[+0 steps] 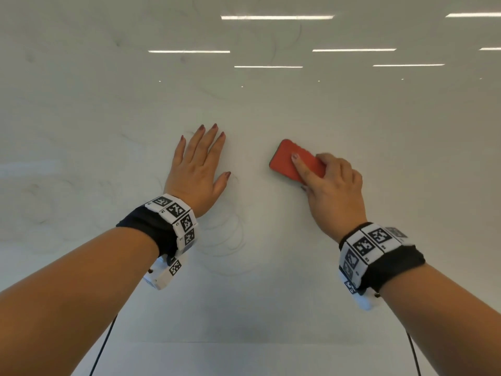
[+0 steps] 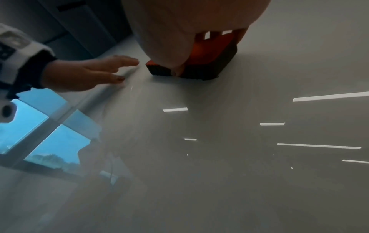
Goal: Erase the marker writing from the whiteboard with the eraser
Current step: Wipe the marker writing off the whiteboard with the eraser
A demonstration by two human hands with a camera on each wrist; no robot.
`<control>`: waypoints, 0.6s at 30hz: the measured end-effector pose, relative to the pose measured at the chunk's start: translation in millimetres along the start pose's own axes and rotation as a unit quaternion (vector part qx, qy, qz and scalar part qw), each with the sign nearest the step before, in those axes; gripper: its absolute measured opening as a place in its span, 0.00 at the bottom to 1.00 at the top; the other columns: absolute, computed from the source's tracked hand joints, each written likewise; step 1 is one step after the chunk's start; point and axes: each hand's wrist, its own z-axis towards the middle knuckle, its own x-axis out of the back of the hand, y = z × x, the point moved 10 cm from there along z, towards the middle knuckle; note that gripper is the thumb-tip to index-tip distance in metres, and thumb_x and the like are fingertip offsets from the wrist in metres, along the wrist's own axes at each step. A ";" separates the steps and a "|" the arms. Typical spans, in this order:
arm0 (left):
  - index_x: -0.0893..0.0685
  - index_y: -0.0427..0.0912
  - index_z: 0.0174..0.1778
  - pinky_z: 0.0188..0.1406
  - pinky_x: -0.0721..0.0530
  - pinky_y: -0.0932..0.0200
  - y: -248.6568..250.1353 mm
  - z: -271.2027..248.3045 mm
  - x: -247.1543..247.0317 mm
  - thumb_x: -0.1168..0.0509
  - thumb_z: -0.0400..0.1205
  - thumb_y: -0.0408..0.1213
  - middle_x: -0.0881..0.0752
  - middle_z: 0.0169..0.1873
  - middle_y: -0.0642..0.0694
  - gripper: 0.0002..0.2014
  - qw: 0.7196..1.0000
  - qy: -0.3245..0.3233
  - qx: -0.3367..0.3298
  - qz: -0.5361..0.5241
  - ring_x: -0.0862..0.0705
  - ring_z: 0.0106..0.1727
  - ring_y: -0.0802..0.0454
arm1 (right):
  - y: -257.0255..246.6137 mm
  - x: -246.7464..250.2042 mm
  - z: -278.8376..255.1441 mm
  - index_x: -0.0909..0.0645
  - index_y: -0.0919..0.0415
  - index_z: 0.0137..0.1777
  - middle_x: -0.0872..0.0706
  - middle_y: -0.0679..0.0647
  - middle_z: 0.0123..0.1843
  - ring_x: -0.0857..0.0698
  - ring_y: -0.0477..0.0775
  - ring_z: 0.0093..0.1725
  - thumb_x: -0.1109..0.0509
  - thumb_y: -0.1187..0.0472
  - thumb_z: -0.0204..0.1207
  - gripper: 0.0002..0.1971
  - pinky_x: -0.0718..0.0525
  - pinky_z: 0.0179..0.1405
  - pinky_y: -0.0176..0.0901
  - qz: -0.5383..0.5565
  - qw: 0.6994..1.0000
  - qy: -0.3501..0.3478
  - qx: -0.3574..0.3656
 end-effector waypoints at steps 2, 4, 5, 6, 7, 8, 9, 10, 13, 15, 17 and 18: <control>0.45 0.42 0.82 0.80 0.53 0.43 -11.4 2.8 5.5 0.51 0.83 0.53 0.45 0.82 0.44 0.32 1.000 0.005 0.005 0.007 0.50 0.83 0.46 | -2.9 2.7 13.1 0.34 0.44 0.78 0.25 0.64 0.67 0.26 0.68 0.61 0.31 0.59 0.77 0.30 0.27 0.55 0.62 0.008 1.000 0.003 -0.024; 0.45 0.42 0.82 0.81 0.54 0.43 -23.3 3.3 8.0 0.52 0.83 0.52 0.46 0.82 0.44 0.32 1.000 0.004 0.009 0.014 0.51 0.83 0.46 | -10.6 2.2 23.0 0.34 0.44 0.79 0.26 0.64 0.67 0.27 0.68 0.61 0.31 0.60 0.78 0.30 0.28 0.55 0.62 0.014 0.999 0.007 -0.036; 0.46 0.42 0.82 0.81 0.54 0.44 -28.7 2.9 8.4 0.52 0.83 0.52 0.46 0.82 0.44 0.32 1.000 0.002 0.011 0.016 0.51 0.83 0.47 | -14.9 1.4 26.2 0.34 0.45 0.79 0.25 0.65 0.67 0.27 0.68 0.61 0.32 0.60 0.78 0.30 0.28 0.55 0.62 0.017 0.999 0.010 -0.039; 0.46 0.42 0.82 0.81 0.54 0.44 -32.8 2.4 8.1 0.52 0.83 0.52 0.46 0.82 0.44 0.32 1.000 -0.001 0.012 0.017 0.51 0.83 0.47 | -18.7 0.6 28.0 0.34 0.45 0.79 0.25 0.65 0.66 0.27 0.68 0.61 0.31 0.60 0.77 0.30 0.28 0.55 0.62 0.018 0.999 0.012 -0.042; 0.46 0.43 0.82 0.81 0.54 0.44 -36.1 1.9 7.4 0.53 0.83 0.52 0.46 0.82 0.44 0.32 1.000 -0.005 0.012 0.016 0.51 0.83 0.47 | -22.3 -0.7 28.9 0.34 0.46 0.79 0.25 0.65 0.66 0.27 0.69 0.61 0.31 0.60 0.77 0.30 0.28 0.55 0.63 0.020 0.999 0.014 -0.045; 0.46 0.43 0.82 0.81 0.53 0.44 -38.4 1.5 6.8 0.53 0.83 0.52 0.46 0.82 0.44 0.32 1.000 -0.008 0.010 0.015 0.51 0.83 0.47 | -25.7 -2.1 29.1 0.34 0.46 0.79 0.25 0.65 0.66 0.27 0.69 0.61 0.31 0.60 0.77 0.30 0.28 0.56 0.63 0.021 0.999 0.015 -0.048; 0.46 0.43 0.82 0.80 0.52 0.44 -39.1 1.2 6.3 0.53 0.83 0.52 0.46 0.82 0.44 0.32 1.000 -0.009 0.007 0.014 0.50 0.83 0.46 | -29.3 -3.4 28.7 0.34 0.46 0.79 0.25 0.66 0.67 0.27 0.69 0.61 0.31 0.60 0.77 0.30 0.28 0.56 0.63 0.022 0.998 0.015 -0.050; 0.45 0.42 0.82 0.80 0.52 0.44 -39.1 0.9 5.9 0.52 0.83 0.52 0.45 0.82 0.44 0.32 1.000 -0.008 0.004 0.011 0.49 0.83 0.46 | -33.7 -4.5 28.0 0.34 0.47 0.79 0.25 0.66 0.66 0.27 0.69 0.61 0.31 0.60 0.77 0.30 0.28 0.56 0.63 0.023 0.998 0.016 -0.051; 0.45 0.42 0.82 0.80 0.51 0.45 -37.4 0.4 5.8 0.51 0.83 0.50 0.45 0.82 0.44 0.32 1.000 0.001 0.006 -0.001 0.49 0.83 0.46 | -52.6 -7.9 24.7 0.33 0.47 0.78 0.24 0.66 0.65 0.25 0.69 0.59 0.29 0.61 0.76 0.31 0.27 0.53 0.62 0.021 0.999 0.023 -0.029; 0.44 0.42 0.82 0.80 0.50 0.44 -36.6 0.2 5.9 0.50 0.82 0.49 0.45 0.82 0.44 0.32 1.000 0.007 0.008 -0.007 0.49 0.83 0.46 | -71.0 -13.6 15.3 0.32 0.45 0.77 0.22 0.65 0.64 0.24 0.67 0.57 0.27 0.63 0.73 0.33 0.27 0.52 0.60 0.020 1.000 0.023 0.000; 0.44 0.42 0.82 0.80 0.50 0.44 -36.9 -0.3 5.2 0.50 0.82 0.49 0.45 0.82 0.44 0.32 1.000 0.006 0.008 -0.010 0.49 0.83 0.45 | -92.8 -22.8 -3.7 0.31 0.44 0.77 0.21 0.63 0.64 0.25 0.66 0.57 0.26 0.65 0.71 0.35 0.28 0.53 0.58 0.023 0.999 0.014 0.041; 0.44 0.42 0.82 0.80 0.50 0.43 -37.1 -0.6 5.1 0.50 0.82 0.49 0.45 0.82 0.44 0.32 1.000 0.005 0.007 -0.011 0.49 0.83 0.45 | -102.2 -28.3 -15.3 0.30 0.43 0.77 0.21 0.63 0.64 0.25 0.66 0.58 0.27 0.66 0.69 0.36 0.28 0.54 0.58 0.024 0.998 0.004 0.065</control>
